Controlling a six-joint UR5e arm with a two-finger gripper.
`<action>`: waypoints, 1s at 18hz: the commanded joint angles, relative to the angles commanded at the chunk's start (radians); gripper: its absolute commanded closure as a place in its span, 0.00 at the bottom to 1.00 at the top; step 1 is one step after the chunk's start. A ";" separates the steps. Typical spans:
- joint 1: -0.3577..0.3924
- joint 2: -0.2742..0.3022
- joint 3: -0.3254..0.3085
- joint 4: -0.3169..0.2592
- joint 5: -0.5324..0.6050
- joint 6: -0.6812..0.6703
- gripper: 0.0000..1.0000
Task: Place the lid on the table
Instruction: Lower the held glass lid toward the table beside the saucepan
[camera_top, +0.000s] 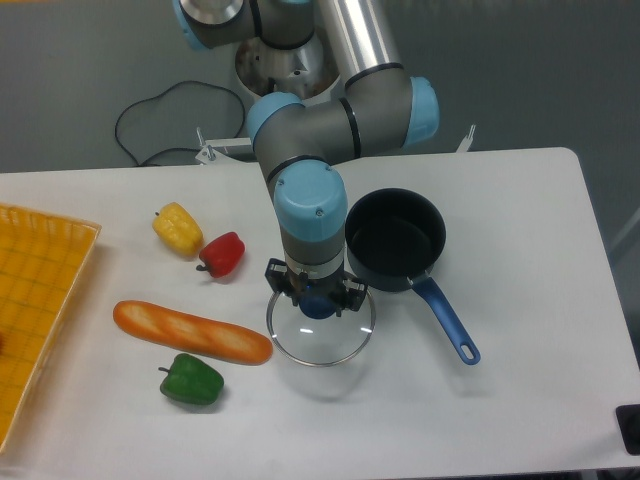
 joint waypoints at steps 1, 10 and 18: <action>0.000 -0.006 0.000 0.000 0.000 0.000 0.52; 0.000 -0.034 0.000 0.017 0.000 0.000 0.52; 0.003 -0.058 0.014 0.021 0.000 0.000 0.52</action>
